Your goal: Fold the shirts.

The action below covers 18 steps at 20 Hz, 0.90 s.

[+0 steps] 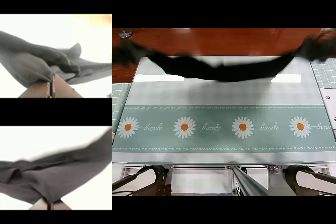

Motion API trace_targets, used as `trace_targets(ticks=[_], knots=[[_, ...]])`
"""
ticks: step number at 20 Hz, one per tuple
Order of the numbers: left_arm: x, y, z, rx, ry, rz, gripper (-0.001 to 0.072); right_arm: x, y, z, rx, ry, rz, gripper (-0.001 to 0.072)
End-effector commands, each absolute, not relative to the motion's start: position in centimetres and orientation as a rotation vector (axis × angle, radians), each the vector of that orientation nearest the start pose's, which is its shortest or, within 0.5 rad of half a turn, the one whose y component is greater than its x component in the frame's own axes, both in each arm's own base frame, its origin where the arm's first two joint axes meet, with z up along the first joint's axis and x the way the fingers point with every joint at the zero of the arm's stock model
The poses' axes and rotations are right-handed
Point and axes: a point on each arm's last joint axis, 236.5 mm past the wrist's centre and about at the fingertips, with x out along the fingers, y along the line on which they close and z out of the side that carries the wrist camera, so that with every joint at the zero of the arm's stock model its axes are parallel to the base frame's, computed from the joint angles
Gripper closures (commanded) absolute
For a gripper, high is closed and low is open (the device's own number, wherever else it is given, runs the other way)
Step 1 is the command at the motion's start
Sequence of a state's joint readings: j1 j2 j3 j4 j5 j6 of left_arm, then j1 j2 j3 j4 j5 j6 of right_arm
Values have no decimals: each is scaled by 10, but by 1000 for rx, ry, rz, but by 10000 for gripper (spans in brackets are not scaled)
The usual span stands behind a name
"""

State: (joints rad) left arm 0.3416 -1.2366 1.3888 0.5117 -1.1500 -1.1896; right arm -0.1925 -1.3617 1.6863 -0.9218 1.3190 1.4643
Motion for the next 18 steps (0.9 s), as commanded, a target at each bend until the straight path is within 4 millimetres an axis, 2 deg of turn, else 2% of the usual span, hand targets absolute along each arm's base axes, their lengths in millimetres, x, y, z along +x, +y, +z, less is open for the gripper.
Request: trace_targets(ticks=[1,2,4,7,10,12,14,16,18], knots=[[417,-31,400,-474,245,-482,686,431,42,353,265,570,330,678],[400,-25,439,-429,162,-454,686,414,40,385,228,489,311,678],[362,-12,491,-341,51,-365,686,370,38,437,167,341,266,678],[303,-3,527,-186,-38,-191,686,291,34,490,77,175,193,678],[242,-4,547,-35,-113,-39,686,222,39,523,28,42,156,678],[205,-9,554,36,-146,34,686,184,46,535,9,-16,154,677],[177,-16,541,73,-101,58,686,157,46,534,-12,-32,130,677],[156,-15,532,70,-92,65,686,146,42,519,-15,26,106,678],[151,-7,515,53,-42,63,686,150,41,490,0,147,107,677]])
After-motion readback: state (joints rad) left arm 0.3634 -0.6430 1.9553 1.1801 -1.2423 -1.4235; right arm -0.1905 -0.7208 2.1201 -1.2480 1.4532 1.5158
